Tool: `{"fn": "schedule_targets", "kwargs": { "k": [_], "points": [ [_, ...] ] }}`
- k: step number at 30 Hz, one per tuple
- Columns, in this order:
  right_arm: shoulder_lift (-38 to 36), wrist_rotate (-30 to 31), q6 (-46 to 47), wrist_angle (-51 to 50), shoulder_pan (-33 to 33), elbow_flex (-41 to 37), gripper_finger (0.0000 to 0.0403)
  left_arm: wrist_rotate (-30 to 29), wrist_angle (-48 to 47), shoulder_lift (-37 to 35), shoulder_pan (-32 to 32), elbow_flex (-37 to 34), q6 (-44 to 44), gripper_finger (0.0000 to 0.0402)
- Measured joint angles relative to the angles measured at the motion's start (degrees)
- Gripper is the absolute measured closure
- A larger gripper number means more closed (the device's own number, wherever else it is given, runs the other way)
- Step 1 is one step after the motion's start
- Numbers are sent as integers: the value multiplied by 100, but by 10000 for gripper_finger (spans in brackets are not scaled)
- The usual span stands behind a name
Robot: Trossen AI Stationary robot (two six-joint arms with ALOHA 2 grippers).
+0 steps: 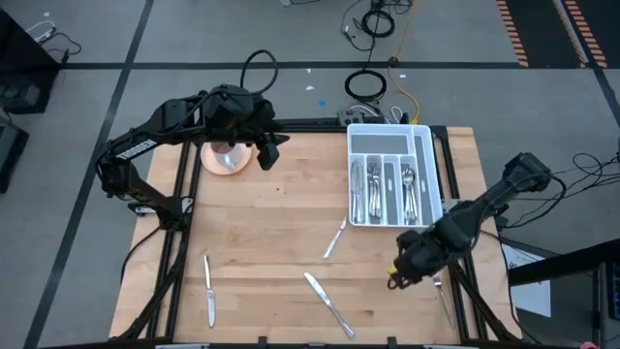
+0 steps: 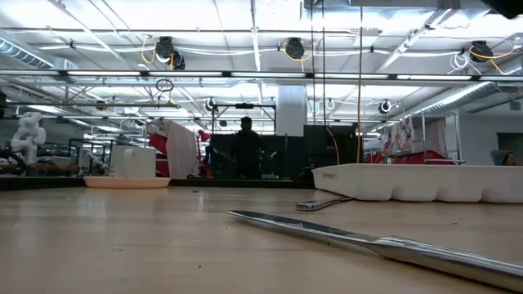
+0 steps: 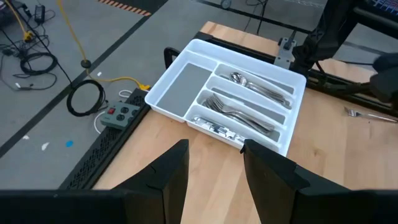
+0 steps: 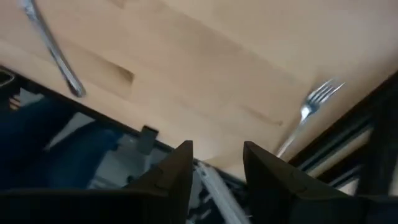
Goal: Sort silverware
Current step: Put the silver fork into the white silverware tray
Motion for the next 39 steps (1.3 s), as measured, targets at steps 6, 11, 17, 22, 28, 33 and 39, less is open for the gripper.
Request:
{"fn": "schedule_targets", "kwargs": {
  "k": [6, 11, 17, 22, 28, 33, 39],
  "points": [
    [173, -56, 1324, 452, 717, -530, 273, 0, 0, 0, 0, 1, 204, 243],
    [215, -508, 1920, 692, 1186, -896, 273, 0, 7, 0, 0, 0, 301, 243],
    [215, -735, 1761, 779, 1511, -1227, 273, 0, 18, 0, 0, 2, 303, 243],
    [215, -1049, 890, 787, 1626, -1403, 273, 0, 32, 0, 0, 0, 301, 243],
    [215, -1403, -1261, 727, 1637, -1586, 273, 0, 222, 0, 0, 2, 286, 243],
    [215, -1515, -3298, 540, 1637, -1588, 273, 0, 255, 0, 0, 0, 284, 243],
    [215, -1043, -5110, 563, 1659, -1588, 273, 0, 254, 0, 0, 0, 250, 243]
  ]
}}
